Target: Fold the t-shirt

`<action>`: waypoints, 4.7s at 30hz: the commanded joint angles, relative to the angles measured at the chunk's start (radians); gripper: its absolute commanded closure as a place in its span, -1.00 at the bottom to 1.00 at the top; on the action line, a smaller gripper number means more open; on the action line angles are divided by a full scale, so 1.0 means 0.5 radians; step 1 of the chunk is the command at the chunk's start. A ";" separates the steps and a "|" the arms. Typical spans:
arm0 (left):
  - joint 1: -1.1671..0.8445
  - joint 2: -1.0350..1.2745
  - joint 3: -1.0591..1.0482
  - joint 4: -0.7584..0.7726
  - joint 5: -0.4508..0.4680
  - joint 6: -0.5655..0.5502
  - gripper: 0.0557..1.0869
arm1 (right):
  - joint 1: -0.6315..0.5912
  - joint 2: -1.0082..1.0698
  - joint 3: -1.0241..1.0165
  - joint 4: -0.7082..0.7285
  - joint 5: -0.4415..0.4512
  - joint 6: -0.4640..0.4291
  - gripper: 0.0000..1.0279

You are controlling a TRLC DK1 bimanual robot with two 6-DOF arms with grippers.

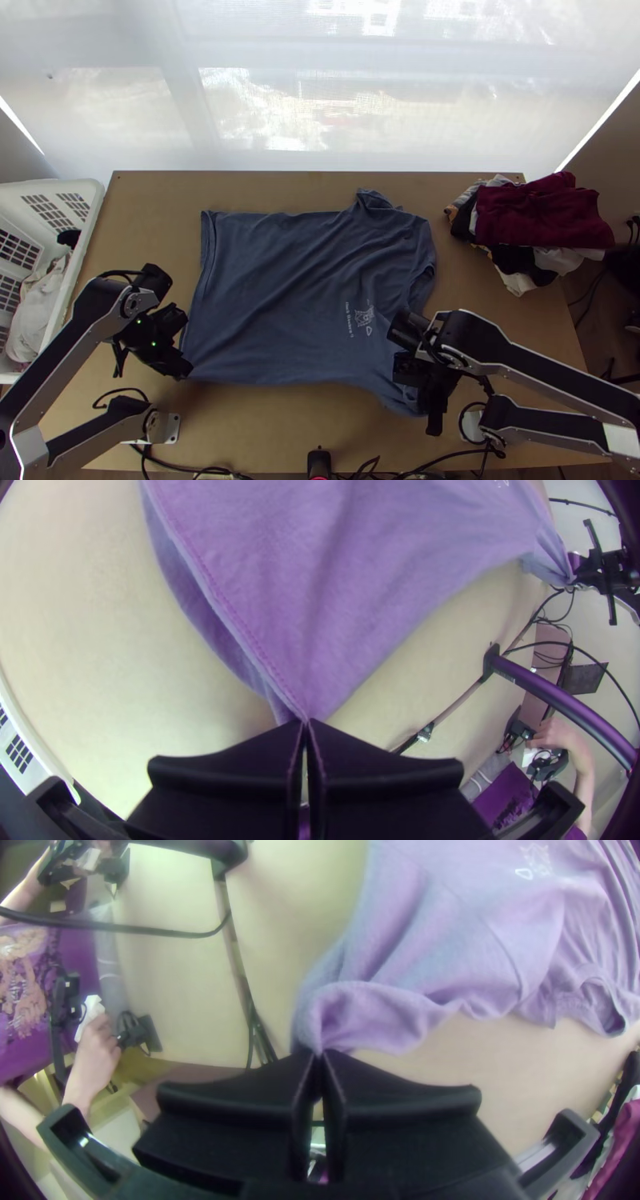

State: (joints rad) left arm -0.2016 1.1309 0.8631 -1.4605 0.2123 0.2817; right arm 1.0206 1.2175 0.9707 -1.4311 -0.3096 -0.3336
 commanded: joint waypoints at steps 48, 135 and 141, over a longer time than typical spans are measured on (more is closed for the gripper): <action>0.222 0.463 0.639 1.553 -0.142 -0.315 -0.57 | -0.931 0.072 0.439 1.021 0.202 0.216 -0.91; 0.234 1.908 1.679 1.427 -0.400 -0.606 0.93 | -1.517 2.167 1.869 1.669 0.245 0.241 -0.86; 0.222 1.911 1.673 1.430 -0.400 -0.594 0.93 | -1.547 2.314 2.136 1.552 0.242 0.238 -0.86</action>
State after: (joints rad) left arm -0.0841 2.0865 1.7042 -0.7441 0.0135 -0.0219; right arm 0.2615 2.2734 1.9102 -0.6106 -0.1875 -0.2146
